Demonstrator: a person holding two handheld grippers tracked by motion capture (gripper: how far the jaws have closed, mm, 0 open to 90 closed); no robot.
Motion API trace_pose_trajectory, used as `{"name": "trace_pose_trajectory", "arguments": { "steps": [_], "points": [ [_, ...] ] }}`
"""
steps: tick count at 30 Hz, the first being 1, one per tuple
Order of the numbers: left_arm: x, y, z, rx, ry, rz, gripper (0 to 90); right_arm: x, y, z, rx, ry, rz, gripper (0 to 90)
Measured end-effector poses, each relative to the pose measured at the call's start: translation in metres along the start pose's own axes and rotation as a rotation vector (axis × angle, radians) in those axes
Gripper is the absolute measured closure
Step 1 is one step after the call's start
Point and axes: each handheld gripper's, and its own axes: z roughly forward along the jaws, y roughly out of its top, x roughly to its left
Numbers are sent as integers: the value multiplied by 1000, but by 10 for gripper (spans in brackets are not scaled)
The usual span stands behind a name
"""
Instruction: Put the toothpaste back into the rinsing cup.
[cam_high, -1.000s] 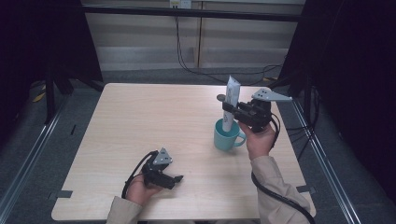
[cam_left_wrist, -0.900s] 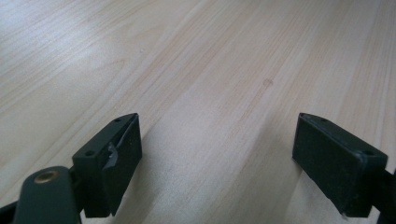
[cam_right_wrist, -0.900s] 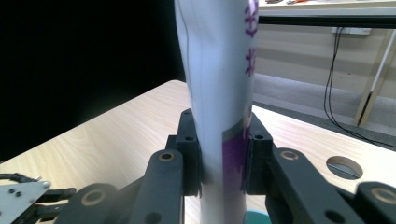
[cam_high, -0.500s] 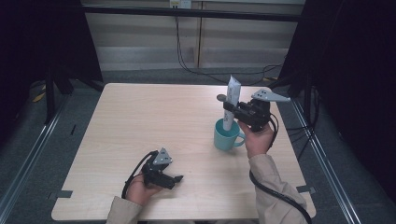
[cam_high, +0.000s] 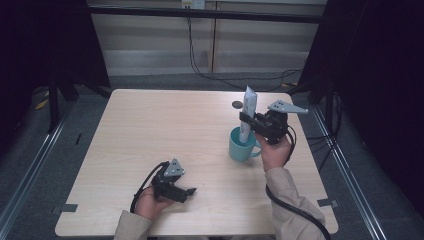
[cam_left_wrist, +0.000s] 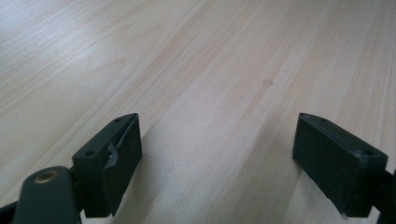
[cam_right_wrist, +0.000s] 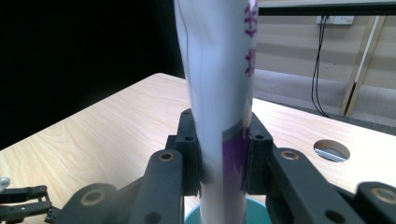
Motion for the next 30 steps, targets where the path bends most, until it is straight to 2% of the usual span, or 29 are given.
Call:
{"name": "trace_pose_trajectory", "arguments": {
  "steps": [12, 30],
  "points": [
    [0, 0, 0, 0, 2, 1, 154, -4, -18, 4, 16, -25, 18, 730],
    [-1, 0, 0, 0, 7, -3, 154, -8, -38, 4, 35, -57, 20, 724]
  ]
}}
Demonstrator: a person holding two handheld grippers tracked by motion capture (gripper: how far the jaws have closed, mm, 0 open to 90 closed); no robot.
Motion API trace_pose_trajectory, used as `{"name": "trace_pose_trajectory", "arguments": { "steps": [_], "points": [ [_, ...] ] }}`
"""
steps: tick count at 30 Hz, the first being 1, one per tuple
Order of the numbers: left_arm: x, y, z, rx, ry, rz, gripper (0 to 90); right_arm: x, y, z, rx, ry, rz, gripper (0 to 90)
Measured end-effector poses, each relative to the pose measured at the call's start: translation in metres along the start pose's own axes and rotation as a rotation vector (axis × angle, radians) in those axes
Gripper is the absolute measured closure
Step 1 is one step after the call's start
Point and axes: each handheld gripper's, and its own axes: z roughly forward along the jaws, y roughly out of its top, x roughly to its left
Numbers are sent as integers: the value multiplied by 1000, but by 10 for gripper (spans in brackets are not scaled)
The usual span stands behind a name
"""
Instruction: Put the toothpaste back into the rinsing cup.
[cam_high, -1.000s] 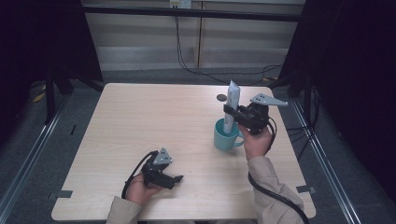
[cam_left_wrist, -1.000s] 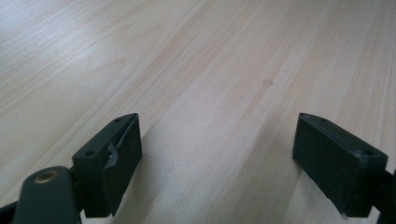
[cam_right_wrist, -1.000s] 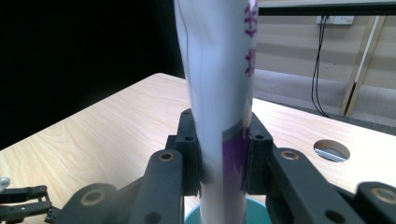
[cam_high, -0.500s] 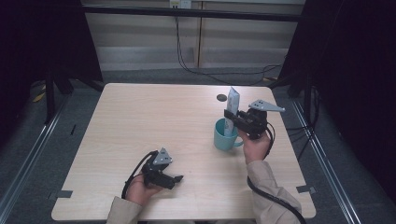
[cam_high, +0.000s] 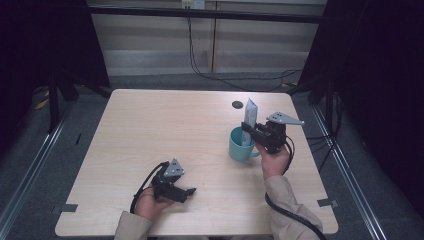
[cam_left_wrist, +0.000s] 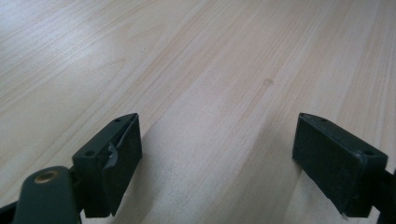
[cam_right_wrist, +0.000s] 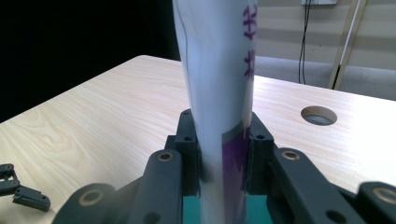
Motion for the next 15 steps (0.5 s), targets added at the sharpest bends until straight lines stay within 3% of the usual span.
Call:
{"name": "trace_pose_trajectory", "arguments": {
  "steps": [15],
  "points": [
    [0, 0, 0, 0, 0, 0, 154, 2, -12, 4, 27, -13, -6, 714]
  ]
}}
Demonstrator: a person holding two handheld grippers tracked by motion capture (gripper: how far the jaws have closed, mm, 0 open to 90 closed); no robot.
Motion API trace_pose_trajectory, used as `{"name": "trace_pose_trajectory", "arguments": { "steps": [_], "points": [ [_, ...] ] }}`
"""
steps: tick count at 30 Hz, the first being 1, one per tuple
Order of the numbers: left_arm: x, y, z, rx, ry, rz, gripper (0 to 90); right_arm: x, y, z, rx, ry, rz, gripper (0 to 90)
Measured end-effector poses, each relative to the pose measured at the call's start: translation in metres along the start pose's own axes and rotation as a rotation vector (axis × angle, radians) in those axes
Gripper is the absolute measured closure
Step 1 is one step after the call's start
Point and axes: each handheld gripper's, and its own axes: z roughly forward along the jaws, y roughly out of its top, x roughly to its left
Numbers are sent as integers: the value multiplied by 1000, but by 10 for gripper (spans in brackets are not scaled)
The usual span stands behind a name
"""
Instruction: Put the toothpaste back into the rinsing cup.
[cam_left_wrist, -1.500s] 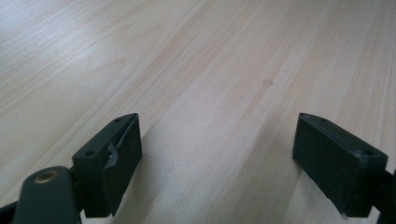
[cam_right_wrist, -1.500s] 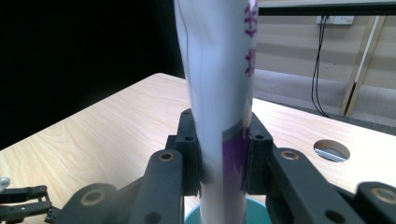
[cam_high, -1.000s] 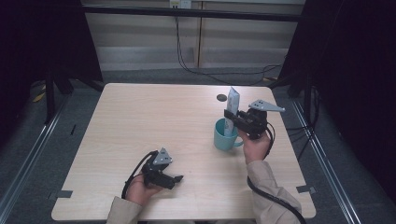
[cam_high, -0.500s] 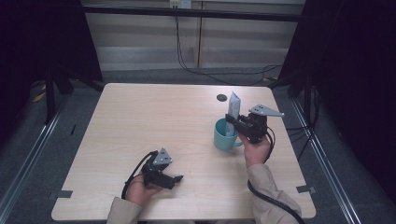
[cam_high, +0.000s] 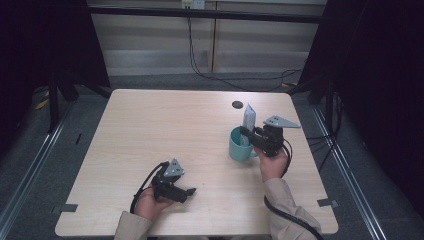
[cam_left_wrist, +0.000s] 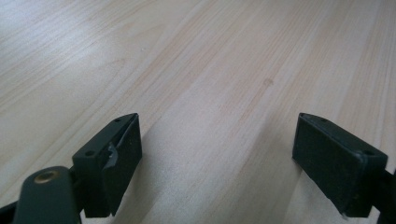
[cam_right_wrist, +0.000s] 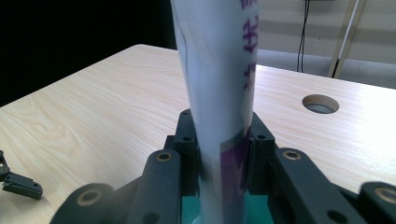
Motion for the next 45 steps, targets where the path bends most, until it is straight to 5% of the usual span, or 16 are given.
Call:
{"name": "trace_pose_trajectory", "arguments": {
  "steps": [21, 45],
  "points": [
    [0, 0, 0, 1, 1, 0, 154, -2, -12, 1, 50, -2, -5, 704],
    [0, 0, 0, 0, 1, -5, 154, -5, -18, -8, 31, 6, -4, 690]
  ]
}}
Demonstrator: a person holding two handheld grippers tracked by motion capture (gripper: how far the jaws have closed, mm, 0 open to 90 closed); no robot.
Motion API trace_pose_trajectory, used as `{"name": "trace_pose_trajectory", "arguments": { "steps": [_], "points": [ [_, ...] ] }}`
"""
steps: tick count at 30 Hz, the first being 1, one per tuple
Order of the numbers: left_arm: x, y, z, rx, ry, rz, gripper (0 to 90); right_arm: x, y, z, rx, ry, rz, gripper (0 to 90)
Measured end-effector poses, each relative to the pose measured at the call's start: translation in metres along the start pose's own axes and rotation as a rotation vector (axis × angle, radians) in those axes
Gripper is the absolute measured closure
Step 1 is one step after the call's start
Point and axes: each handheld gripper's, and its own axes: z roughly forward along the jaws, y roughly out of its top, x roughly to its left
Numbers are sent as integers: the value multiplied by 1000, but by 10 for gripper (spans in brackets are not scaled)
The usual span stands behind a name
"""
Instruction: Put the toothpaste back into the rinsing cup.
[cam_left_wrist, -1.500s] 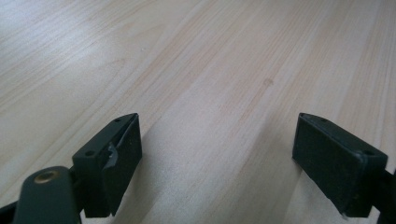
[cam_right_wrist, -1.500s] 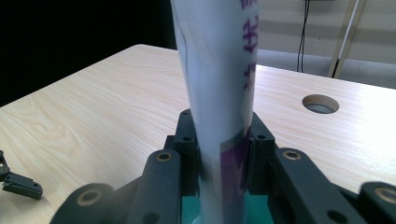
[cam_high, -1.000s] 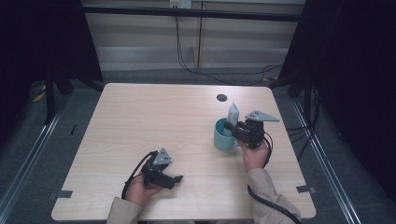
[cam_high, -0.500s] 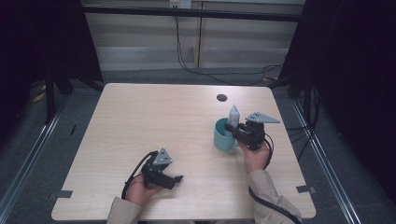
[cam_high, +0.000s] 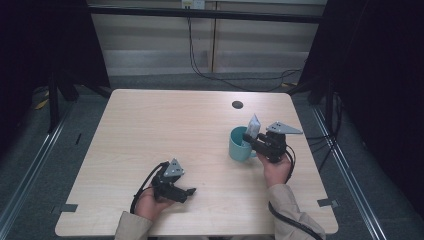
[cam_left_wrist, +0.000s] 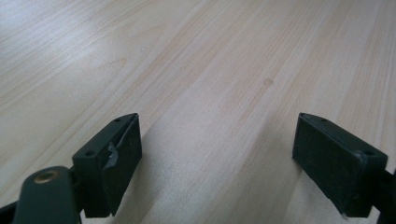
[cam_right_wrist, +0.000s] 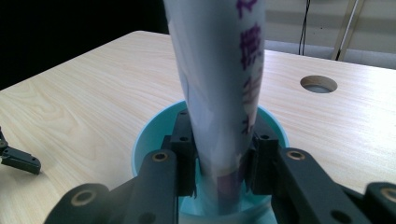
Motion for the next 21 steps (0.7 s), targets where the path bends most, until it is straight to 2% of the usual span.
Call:
{"name": "trace_pose_trajectory", "arguments": {
  "steps": [6, 13, 21],
  "points": [
    [0, 0, 0, 0, 0, 0, 154, 1, 3, -2, -9, 4, -2, 656],
    [0, 0, 0, 0, 0, 0, 154, 1, 4, -5, -4, -10, 3, 551],
    [0, 0, 0, -1, 1, 0, 154, 1, 3, -10, 4, -18, 0, 488]
  ]
}}
